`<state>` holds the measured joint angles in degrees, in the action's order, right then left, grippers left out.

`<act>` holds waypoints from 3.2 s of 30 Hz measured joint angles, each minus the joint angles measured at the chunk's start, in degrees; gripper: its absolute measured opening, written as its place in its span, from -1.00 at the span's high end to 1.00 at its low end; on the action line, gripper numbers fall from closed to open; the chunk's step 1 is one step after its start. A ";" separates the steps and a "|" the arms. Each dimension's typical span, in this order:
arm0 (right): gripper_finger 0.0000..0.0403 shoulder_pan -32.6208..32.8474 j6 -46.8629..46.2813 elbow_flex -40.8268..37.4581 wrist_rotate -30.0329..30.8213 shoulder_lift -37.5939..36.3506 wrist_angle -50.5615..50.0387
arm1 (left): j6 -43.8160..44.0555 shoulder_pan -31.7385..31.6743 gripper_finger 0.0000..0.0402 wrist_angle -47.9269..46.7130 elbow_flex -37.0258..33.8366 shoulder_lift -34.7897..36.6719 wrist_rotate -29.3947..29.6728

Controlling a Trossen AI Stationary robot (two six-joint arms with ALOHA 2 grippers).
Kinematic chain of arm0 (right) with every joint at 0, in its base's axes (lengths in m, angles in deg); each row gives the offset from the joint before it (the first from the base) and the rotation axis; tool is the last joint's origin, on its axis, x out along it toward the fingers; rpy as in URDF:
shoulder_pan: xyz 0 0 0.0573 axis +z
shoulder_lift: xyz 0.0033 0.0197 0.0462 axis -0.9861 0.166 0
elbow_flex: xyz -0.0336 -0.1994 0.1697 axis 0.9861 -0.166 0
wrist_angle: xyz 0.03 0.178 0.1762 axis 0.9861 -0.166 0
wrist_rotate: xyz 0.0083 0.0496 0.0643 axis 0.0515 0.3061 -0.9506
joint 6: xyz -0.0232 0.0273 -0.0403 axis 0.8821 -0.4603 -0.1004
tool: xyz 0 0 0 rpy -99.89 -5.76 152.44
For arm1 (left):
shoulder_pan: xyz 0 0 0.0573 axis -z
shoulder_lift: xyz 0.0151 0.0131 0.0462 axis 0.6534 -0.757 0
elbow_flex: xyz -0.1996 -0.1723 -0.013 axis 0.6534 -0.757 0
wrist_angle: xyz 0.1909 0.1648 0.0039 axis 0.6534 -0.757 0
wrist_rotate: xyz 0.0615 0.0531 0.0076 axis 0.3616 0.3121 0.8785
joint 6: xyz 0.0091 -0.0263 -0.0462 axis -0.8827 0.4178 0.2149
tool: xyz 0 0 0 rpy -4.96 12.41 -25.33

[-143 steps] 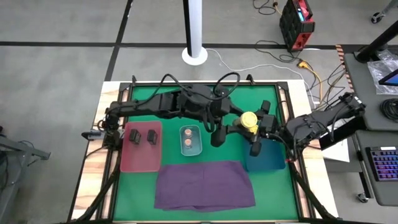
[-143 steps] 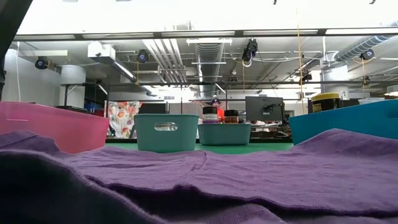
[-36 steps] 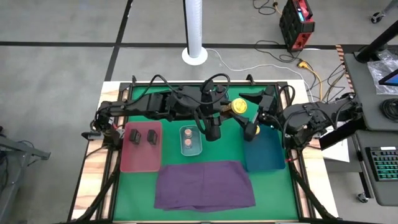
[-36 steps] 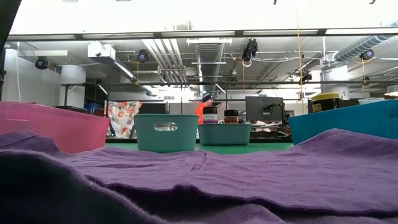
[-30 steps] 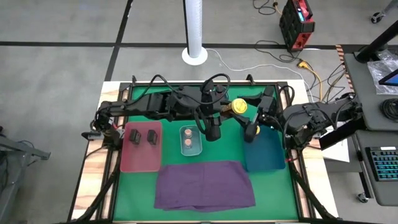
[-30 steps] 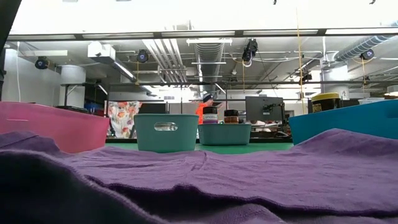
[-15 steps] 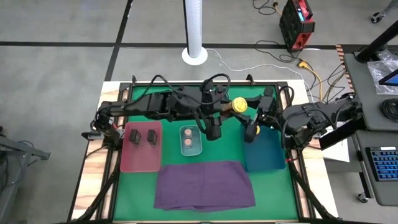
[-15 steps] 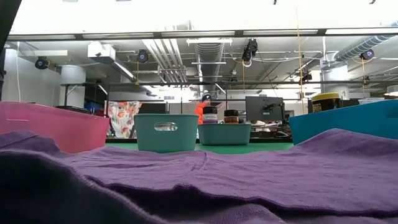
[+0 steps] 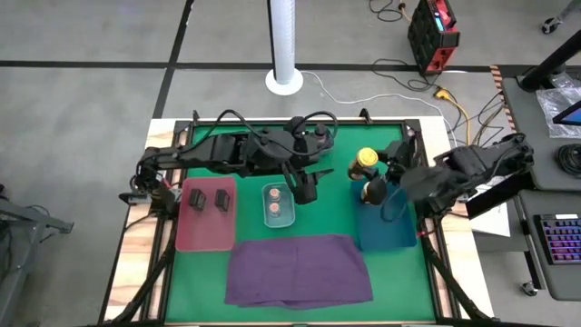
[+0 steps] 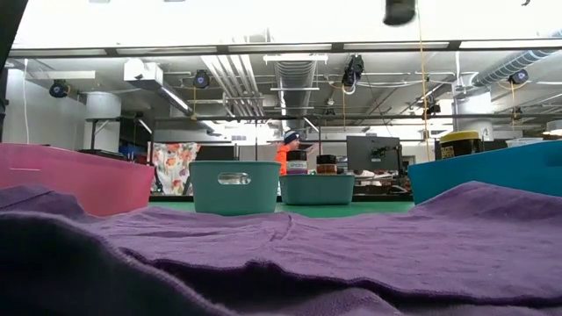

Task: Sort spices by type
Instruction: Put the yellow seasoning bottle into the blue bin, then return to Home Position

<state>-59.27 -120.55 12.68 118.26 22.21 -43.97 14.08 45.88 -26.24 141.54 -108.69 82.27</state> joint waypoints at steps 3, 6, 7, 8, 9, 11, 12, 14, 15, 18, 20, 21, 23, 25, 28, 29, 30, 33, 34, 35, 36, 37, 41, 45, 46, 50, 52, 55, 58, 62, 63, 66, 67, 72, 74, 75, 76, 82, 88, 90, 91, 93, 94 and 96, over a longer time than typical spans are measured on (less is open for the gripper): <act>-0.09 2.61 -10.36 -2.95 -0.11 0.04 -8.03 | 0.04 0.00 -0.19 -0.23 0.00 1.17 0.03; -0.09 6.36 -19.39 -8.43 -0.38 -0.90 -9.79 | -0.23 0.00 -0.17 -0.27 0.00 2.30 0.09; -0.09 7.64 -22.50 -10.58 -0.42 -1.51 -9.75 | -0.49 0.00 -0.17 -0.42 0.00 2.68 0.09; -0.09 8.82 -25.78 -12.60 -0.41 -2.05 -9.65 | -0.68 0.00 -0.16 -0.59 0.00 2.93 0.09; -0.09 9.98 -29.10 -14.63 -0.39 -2.63 -9.67 | -1.03 -0.02 -0.16 -0.65 0.00 3.40 0.09; -0.09 12.26 -35.35 -18.82 -0.35 -3.42 -9.61 | -1.54 -0.04 -0.15 -0.64 0.00 4.20 0.11; -0.09 13.37 -38.43 -20.87 -0.35 -3.68 -9.53 | -1.74 -0.07 -0.15 -0.68 0.00 4.73 0.11; -0.09 15.40 -43.69 -24.71 -0.38 -3.82 -9.29 | -1.92 -0.25 -0.15 -0.75 0.00 5.47 0.13; -0.09 16.25 -46.05 -26.35 -0.18 -3.70 -9.21 | -1.89 -0.33 -0.15 -1.10 0.00 5.76 0.14; -0.09 17.97 -51.34 -31.37 0.42 -2.60 -9.15 | -1.90 -0.57 -0.15 -2.41 0.00 6.17 1.30; -0.09 18.56 -54.76 -34.51 0.44 -1.78 -9.22 | -1.89 -0.59 -0.15 -3.36 0.00 6.38 2.65; -0.09 18.80 -56.37 -35.90 0.41 -1.59 -9.15 | -1.84 -0.59 -0.15 -3.75 0.00 6.54 3.19; -0.09 19.34 -59.05 -38.33 0.33 -1.34 -9.16 | -1.47 -0.59 -0.15 -4.99 0.00 6.75 4.20; -0.09 19.76 -61.24 -40.55 -0.20 -1.33 -8.89 | -0.89 -0.59 -0.15 -5.63 0.00 6.78 4.43; -0.09 20.13 -63.17 -43.55 -0.17 -1.36 -7.46 | -0.28 -0.59 -0.15 -5.94 0.00 6.72 4.46; -0.09 20.21 -63.14 -44.42 -0.15 -1.36 -6.77 | -0.17 -0.59 -0.15 -5.92 0.00 6.72 4.48; -0.09 20.21 -62.85 -45.20 -0.09 -1.36 -5.64 | -0.16 -0.59 -0.15 -5.81 0.00 6.72 4.48; -0.09 20.23 -59.97 -47.42 0.28 -1.33 -0.36 | 0.00 -0.59 -0.15 -5.74 0.00 6.72 4.48; -0.09 20.21 -58.89 -48.02 0.60 -1.33 1.30 | 0.08 -0.59 -0.15 -5.73 0.00 6.75 4.48; -0.09 20.22 -58.19 -48.50 0.88 -1.33 2.71 | 0.17 -0.59 -0.15 -5.74 0.00 6.85 4.48; -0.09 20.21 -57.20 -48.92 0.97 -1.32 4.03 | 0.31 -0.59 -0.15 -5.72 0.00 7.04 4.48; -0.09 20.21 -56.60 -49.31 1.00 -1.31 5.16 | 0.36 -0.59 -0.15 -5.72 0.00 7.35 4.48; -0.09 20.21 -51.61 -50.86 1.67 -0.87 9.28 | 0.51 -0.52 -0.15 -5.57 0.00 9.07 4.48; -0.09 20.21 -47.29 -51.35 2.12 0.40 11.79 | 0.51 -0.52 -0.15 -5.50 0.00 11.38 4.48; -0.09 20.21 -46.51 -51.36 2.08 0.83 12.14 | 0.51 -0.52 -0.15 -5.50 0.00 11.99 4.51; -0.09 20.21 -44.99 -51.38 0.80 2.05 13.04 | 0.58 -0.52 -0.15 -5.72 0.00 14.43 4.61; -0.09 20.38 -44.23 -51.38 0.13 2.36 14.05 | 0.82 -0.52 -0.15 -5.74 0.00 15.59 4.63; -0.09 21.37 -44.06 -51.37 -0.01 2.38 14.37 | 0.92 -0.52 -0.15 -6.11 0.00 17.21 4.66; -0.09 21.46 -44.00 -51.38 -0.20 2.38 14.49 | 0.92 -0.52 -0.15 -6.66 0.00 18.68 4.73; -0.12 21.46 -43.28 -51.38 -0.29 2.39 14.48 | 0.92 -0.52 -0.15 -9.27 0.00 19.69 7.84; -0.16 21.46 -43.22 -51.38 -0.40 2.40 14.48 | 0.94 -0.52 -0.15 -9.82 0.00 19.83 8.30; -0.32 21.46 -42.51 -51.39 -0.97 2.42 14.37 | 0.93 -0.55 -0.15 -10.82 0.00 20.05 9.05; -0.36 21.46 -42.46 -51.40 -1.12 2.44 14.32 | 0.95 -0.55 -0.15 -10.83 0.00 20.08 9.05; -0.45 21.43 -43.15 -51.15 -2.60 2.36 12.66 | 0.95 -0.55 -0.15 -11.15 0.00 20.10 9.05; -0.46 21.45 -43.43 -50.89 -3.94 2.34 12.38 | 0.95 -0.55 -0.15 -11.25 0.00 20.10 9.05; -0.45 21.46 -43.58 -50.83 -4.49 2.34 12.24 | 0.95 -0.55 -0.15 -11.55 0.00 20.10 9.06; -0.45 21.43 -43.57 -50.78 -5.09 2.34 12.18 | 0.95 -0.55 -0.15 -11.86 0.00 20.10 9.07; -0.48 21.43 -43.62 -49.91 -6.69 2.29 11.68 | 0.97 -0.54 -0.15 -12.25 0.00 20.07 9.08; -0.55 21.43 -48.26 -48.95 -6.93 2.29 6.76 | 1.41 -0.55 -0.15 -12.36 0.00 19.99 9.09; -0.56 21.43 -48.37 -48.45 -7.13 2.29 5.81 | 1.42 -0.55 -0.15 -12.61 0.00 19.99 9.09; -0.56 21.43 -48.37 -48.16 -7.21 2.29 5.38 | 1.45 -0.52 -0.15 -12.77 0.00 19.99 9.11; -0.56 21.43 -47.69 -47.73 -7.83 2.29 5.20 | 1.67 -0.55 -0.15 -12.92 0.00 19.99 9.09; -0.56 21.43 -47.23 -47.56 -8.22 2.28 5.18 | 1.82 -0.55 -0.15 -13.28 0.00 19.99 9.11; -0.54 21.43 -46.62 -47.08 -9.08 2.27 4.61 | 1.91 -0.55 -0.15 -13.47 0.00 19.99 9.11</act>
<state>-37.83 -167.17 -34.40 109.18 24.48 -39.35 15.99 45.33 -39.72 141.54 -88.70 91.38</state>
